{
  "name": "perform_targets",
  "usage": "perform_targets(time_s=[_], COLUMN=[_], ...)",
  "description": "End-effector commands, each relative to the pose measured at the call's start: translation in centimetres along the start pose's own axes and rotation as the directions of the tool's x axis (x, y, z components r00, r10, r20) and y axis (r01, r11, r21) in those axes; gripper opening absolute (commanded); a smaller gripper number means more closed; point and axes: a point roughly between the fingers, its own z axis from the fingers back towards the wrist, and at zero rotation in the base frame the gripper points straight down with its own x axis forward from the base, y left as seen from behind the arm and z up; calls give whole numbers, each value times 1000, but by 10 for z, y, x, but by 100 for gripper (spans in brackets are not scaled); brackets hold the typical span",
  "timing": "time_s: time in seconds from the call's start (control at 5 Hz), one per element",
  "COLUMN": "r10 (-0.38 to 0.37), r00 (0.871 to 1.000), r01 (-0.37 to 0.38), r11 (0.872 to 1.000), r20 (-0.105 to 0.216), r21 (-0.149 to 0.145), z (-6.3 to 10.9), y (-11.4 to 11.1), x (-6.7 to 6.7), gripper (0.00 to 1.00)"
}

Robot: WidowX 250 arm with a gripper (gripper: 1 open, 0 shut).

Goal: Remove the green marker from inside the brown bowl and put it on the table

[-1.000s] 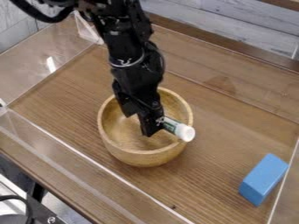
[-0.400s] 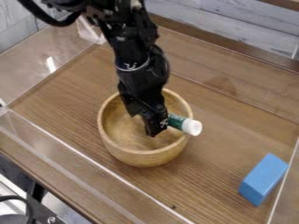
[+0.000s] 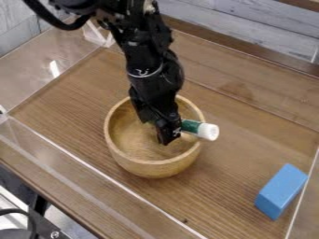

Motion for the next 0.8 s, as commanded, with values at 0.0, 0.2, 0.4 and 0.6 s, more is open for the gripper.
perform_targets(time_s=[0.0,0.2,0.4,0.6], r10=[-24,-34,-41,-49], r00=[998,998,997,996], r01=[22,31,38,44], r11=[999,999,998,997], r20=[50,57,65,73], r21=[36,45,52,59], z=[9,9,9,7], y=[5,5,5,4], x=[15,18,20,22], gripper=[100,100,100,100])
